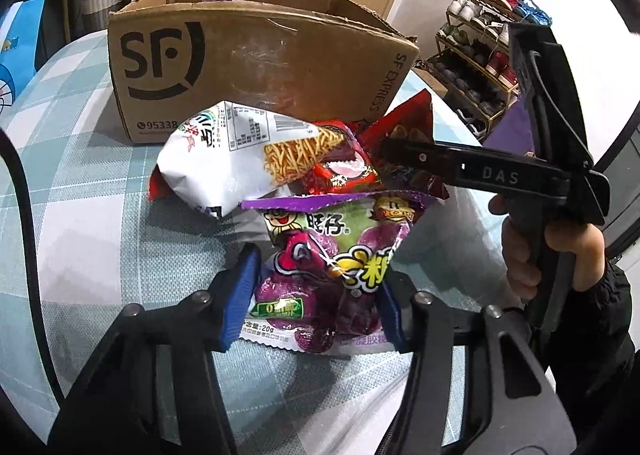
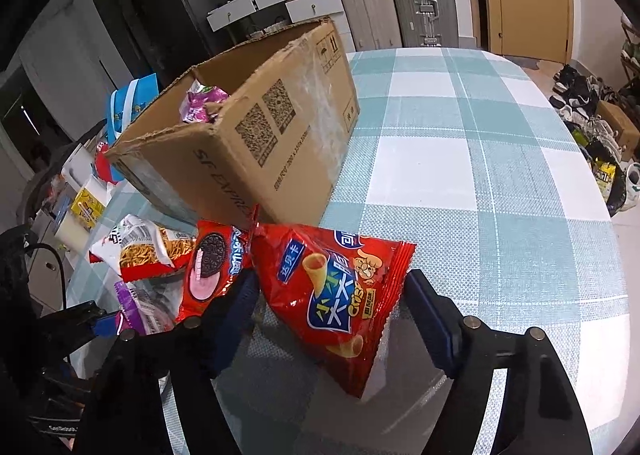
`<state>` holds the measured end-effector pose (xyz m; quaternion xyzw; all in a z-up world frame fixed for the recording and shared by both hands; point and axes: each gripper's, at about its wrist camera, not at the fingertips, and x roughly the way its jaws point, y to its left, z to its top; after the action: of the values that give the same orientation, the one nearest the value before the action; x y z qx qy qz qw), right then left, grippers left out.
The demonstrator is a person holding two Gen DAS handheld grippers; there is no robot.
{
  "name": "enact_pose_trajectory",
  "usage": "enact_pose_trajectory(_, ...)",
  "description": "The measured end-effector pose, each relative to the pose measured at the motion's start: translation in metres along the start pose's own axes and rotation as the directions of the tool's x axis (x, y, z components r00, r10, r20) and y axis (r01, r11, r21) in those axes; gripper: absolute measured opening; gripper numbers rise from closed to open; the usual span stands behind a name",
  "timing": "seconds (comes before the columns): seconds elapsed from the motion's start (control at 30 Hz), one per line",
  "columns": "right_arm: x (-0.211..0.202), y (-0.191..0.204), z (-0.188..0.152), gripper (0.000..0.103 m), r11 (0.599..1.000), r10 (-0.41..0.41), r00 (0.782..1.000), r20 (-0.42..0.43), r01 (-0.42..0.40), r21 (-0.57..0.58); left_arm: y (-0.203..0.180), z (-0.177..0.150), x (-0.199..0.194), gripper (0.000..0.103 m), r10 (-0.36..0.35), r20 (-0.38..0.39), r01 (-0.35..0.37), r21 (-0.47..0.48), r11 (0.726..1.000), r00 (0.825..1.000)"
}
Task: Organize snacks
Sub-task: 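Grasp the purple grape candy bag with left tool while right tool grasps red chip bag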
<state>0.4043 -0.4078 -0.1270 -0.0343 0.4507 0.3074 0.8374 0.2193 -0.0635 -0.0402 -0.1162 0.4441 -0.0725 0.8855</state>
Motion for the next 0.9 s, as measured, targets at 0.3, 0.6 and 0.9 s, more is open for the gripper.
enact_pose_trajectory(0.3, 0.005, 0.006, 0.0, 0.075, 0.999, -0.026, 0.999, 0.018, 0.027, -0.019, 0.012, -0.012, -0.006, 0.051, -0.007, 0.003, 0.007, -0.011, 1.0, 1.0)
enact_pose_trajectory(0.6, -0.009, 0.007, -0.012, 0.053, 0.999, 0.006, 0.998, 0.061, -0.004, -0.04, 0.018, -0.017, -0.009, 0.051, -0.011, 0.003, 0.012, -0.016, 1.0, 1.0)
enact_pose_trajectory(0.9, -0.029, 0.002, -0.026, 0.052, 1.0, 0.007, 0.995, 0.095, -0.006, -0.011, 0.024, -0.018, -0.02, 0.051, -0.035, 0.027, 0.036, -0.032, 0.999, 0.999)
